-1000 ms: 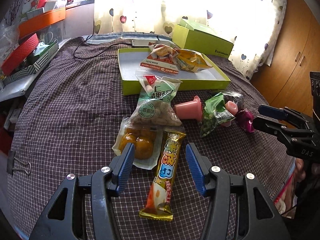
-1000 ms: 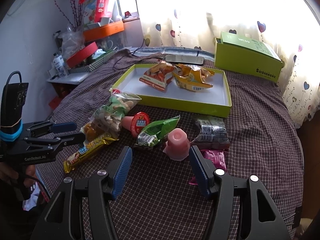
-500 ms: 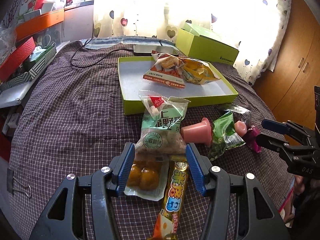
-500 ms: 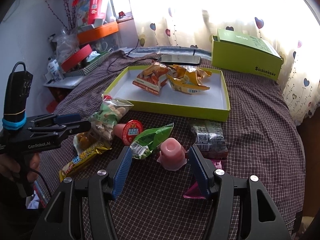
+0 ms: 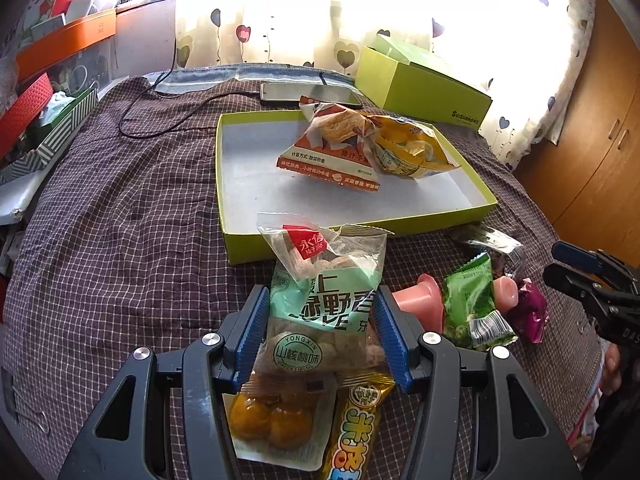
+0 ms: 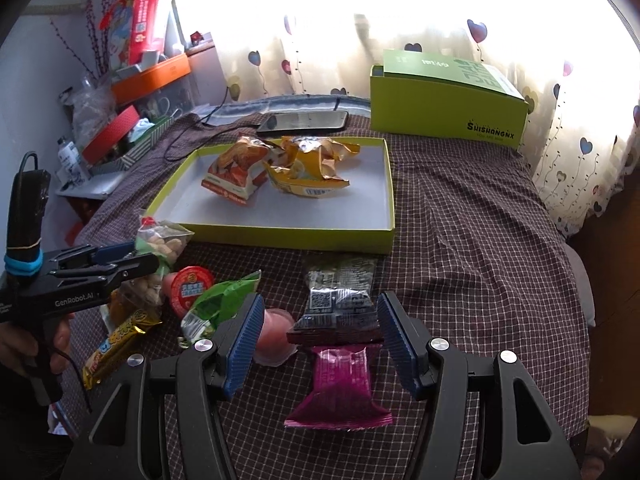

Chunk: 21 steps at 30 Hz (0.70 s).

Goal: Organize snacks
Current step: 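Grasp the peanut bag with the left tool while the right tool grasps the silver biscuit packet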

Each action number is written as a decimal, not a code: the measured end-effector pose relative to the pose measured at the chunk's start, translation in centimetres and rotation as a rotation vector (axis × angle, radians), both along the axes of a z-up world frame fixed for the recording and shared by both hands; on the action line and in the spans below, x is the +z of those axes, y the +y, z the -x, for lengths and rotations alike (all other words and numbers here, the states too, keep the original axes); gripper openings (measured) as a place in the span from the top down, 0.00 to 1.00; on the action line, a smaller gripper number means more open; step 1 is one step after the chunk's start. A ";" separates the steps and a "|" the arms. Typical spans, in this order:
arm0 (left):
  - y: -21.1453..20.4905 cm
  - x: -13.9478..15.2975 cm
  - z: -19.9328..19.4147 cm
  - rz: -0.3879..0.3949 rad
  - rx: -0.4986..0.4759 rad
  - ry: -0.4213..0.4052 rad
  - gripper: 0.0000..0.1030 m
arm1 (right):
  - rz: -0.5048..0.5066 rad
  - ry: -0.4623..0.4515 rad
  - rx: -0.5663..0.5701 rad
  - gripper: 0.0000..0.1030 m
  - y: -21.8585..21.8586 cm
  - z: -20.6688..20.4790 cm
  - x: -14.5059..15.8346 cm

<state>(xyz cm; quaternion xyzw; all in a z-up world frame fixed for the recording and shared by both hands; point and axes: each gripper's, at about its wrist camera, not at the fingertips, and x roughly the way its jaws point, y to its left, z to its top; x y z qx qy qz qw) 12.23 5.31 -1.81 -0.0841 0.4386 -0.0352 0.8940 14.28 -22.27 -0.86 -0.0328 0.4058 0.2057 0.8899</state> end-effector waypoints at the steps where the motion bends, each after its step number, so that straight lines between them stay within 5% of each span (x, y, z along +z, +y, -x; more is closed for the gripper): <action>1: -0.1 -0.2 -0.2 -0.010 0.000 0.005 0.47 | 0.010 0.011 -0.001 0.43 0.1 -0.5 -0.3; 12: -0.1 -2.1 -1.5 0.018 -0.014 0.068 0.47 | 0.068 0.122 -0.002 0.43 1.2 -3.5 -3.5; 16: -0.3 -2.3 -1.6 0.007 -0.020 0.061 0.48 | 0.058 0.103 -0.008 0.56 1.1 -3.3 -3.4; 21: -0.3 -2.2 -1.4 0.008 -0.024 0.055 0.51 | 0.060 0.072 -0.018 0.61 1.1 -2.7 -3.1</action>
